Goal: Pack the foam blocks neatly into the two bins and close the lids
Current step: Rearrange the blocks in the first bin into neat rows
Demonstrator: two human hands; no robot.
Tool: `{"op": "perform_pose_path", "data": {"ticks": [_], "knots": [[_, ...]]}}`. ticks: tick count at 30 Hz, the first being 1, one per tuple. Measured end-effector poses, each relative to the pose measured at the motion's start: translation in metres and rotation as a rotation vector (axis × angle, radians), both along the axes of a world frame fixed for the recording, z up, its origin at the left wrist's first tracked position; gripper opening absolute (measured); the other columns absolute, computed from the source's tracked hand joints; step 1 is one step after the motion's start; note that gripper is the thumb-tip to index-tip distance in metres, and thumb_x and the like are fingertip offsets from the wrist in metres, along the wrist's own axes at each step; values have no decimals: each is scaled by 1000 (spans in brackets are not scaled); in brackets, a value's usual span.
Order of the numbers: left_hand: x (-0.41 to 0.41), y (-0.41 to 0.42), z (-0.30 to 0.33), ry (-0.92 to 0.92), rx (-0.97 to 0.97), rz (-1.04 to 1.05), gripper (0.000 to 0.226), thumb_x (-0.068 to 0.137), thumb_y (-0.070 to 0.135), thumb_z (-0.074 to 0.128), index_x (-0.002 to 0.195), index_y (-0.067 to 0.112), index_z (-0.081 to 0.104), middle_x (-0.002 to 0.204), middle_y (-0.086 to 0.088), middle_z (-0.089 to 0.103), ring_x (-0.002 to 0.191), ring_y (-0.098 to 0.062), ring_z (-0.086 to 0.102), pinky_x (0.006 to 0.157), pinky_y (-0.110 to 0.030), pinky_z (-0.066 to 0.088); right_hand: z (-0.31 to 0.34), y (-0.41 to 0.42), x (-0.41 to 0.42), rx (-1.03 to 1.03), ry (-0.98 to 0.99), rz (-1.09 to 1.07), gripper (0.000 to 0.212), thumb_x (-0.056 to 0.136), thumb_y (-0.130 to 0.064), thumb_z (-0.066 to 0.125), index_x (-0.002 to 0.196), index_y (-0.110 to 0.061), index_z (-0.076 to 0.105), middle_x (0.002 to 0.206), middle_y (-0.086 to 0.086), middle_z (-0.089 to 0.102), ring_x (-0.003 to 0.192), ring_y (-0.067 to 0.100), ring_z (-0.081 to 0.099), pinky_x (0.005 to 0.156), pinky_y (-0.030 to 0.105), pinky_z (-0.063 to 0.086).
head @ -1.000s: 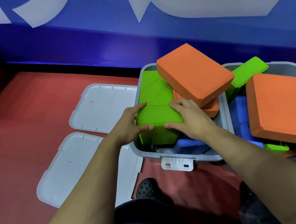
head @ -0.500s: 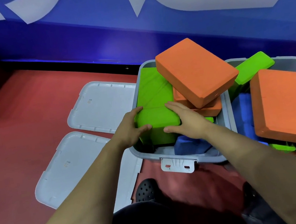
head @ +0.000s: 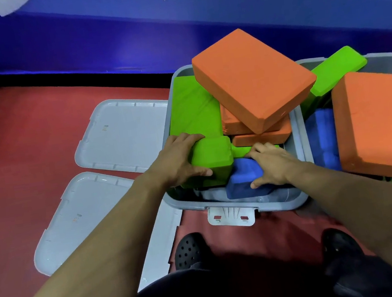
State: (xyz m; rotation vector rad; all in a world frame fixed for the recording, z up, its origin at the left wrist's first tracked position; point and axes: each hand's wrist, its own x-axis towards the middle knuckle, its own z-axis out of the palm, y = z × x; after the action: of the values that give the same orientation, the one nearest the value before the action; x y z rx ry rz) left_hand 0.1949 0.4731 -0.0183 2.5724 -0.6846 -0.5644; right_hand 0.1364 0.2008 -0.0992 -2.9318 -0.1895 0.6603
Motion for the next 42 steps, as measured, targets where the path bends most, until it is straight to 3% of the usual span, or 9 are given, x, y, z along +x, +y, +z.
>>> {"op": "perform_pose_path", "data": {"ticks": [4,10,15,21,29,36,42], "knots": [[10,-3,-1,-5,80,-79,100,71,57,84,154,25,38,146,-2,47,136,-27,34,114,-45,33,-7,7,-2,26,-3,-22,91,64,-64,82,136,-22,47,129,0,45,121,23,43,99,40,44],[-12,5,-45,-17,341,-181,95,71,63,81,150,33,38,143,5,50,133,-22,46,109,-43,24,-2,-5,-2,89,41,-82,80,80,-57,75,142,-19,42,142,-1,49,130,23,47,103,39,43],[-12,-2,-75,-9,316,-94,96,76,65,76,155,33,32,147,2,47,137,-25,42,113,-43,26,1,-9,-4,117,42,-76,81,83,-54,74,148,-20,38,149,-2,45,136,21,43,108,37,40],[5,-14,-78,76,277,-65,99,77,60,78,157,29,31,150,0,43,138,-31,36,115,-57,32,0,-8,0,104,38,-43,82,85,-53,73,151,-21,36,151,-2,42,136,22,44,108,38,40],[9,-14,-71,33,242,-154,100,73,56,84,156,26,37,146,2,46,133,-27,36,109,-48,41,3,-15,5,96,37,-16,83,85,-52,72,153,-20,36,150,-1,43,135,22,45,108,35,38],[5,-2,-56,-22,203,-119,102,65,58,88,152,26,45,143,2,52,128,-27,42,109,-39,39,8,-17,0,103,26,-36,81,88,-50,71,154,-19,34,144,3,45,133,26,44,109,43,39],[1,-17,-61,1,203,-66,101,66,54,88,152,29,43,143,6,50,131,-26,37,106,-52,44,7,-14,-3,99,23,-22,81,89,-51,68,155,-19,32,146,2,43,134,25,42,110,41,38]]}}
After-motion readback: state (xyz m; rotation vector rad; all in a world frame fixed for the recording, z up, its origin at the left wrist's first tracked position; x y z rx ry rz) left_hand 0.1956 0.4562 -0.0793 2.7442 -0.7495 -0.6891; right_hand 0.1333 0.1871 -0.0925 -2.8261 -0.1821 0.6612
